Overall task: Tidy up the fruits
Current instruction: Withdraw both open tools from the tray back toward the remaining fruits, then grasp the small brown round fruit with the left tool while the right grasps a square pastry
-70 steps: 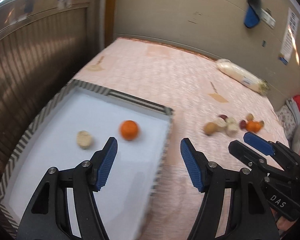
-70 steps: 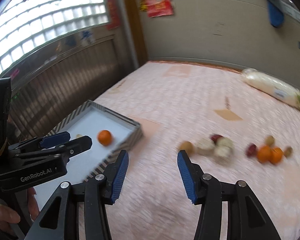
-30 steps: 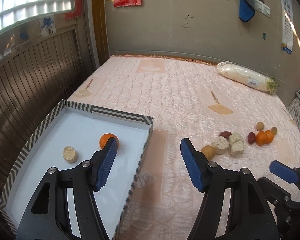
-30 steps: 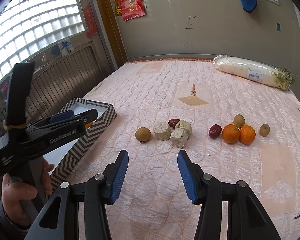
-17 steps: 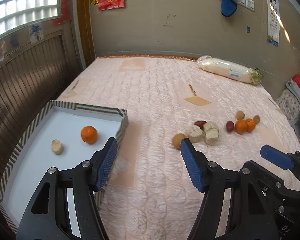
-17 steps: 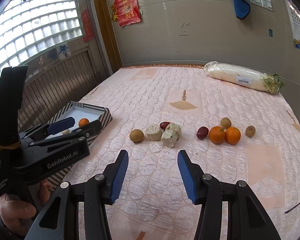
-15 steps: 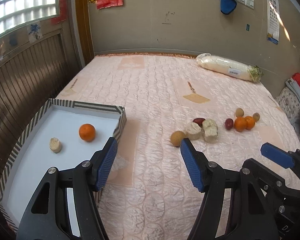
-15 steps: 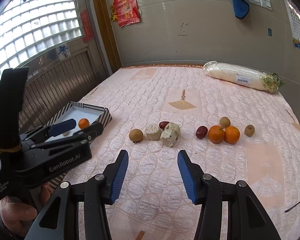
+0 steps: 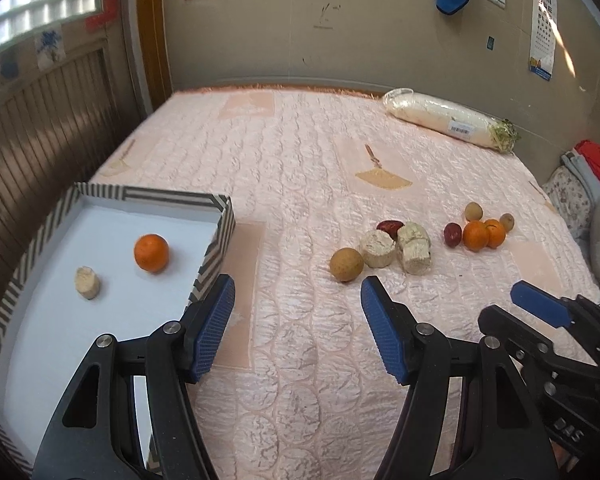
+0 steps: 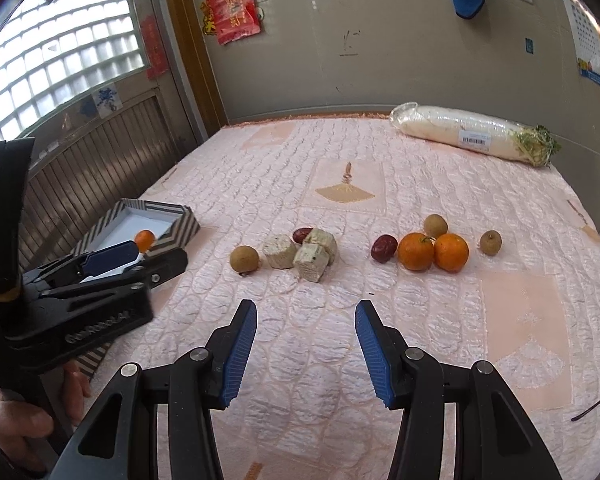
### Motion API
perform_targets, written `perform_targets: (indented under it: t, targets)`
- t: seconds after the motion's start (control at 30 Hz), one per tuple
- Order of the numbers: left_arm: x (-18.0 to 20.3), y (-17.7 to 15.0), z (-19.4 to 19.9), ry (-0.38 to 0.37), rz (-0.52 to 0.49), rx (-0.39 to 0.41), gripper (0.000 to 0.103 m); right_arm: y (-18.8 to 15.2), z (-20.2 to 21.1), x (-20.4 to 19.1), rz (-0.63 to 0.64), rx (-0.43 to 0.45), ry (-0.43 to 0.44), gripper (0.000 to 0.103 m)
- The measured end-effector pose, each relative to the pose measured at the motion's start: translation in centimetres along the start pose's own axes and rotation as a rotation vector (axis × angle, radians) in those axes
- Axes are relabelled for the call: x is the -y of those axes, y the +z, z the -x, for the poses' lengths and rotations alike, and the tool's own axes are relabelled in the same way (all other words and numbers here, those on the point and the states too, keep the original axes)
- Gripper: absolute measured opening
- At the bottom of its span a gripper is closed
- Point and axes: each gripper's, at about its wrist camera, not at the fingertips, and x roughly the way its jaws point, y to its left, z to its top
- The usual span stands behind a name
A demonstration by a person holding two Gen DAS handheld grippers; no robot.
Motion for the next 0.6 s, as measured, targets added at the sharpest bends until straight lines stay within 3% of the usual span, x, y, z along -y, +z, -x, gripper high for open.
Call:
perform_targets:
  t: [0.27, 0.43, 0.6]
  targets:
    - [-0.9, 0.7, -2.1, -0.156, -0.016, -0.127, 0.066, 0.2, -2.3, 1.1, -0.005, -0.050, -0.021, 0.049]
    - [0.9, 1.0, -3.9, -0.145, -0.108, -0.158, 0.066, 0.6, -2.3, 1.4, -0.007, -0.038, -0.015, 0.049]
    - [1.9, 1.6, -5.8, -0.156, -0.124, -0.200, 0.066, 1.0, -2.7, 1.9, -0.013, -0.038, -0.018, 0.049]
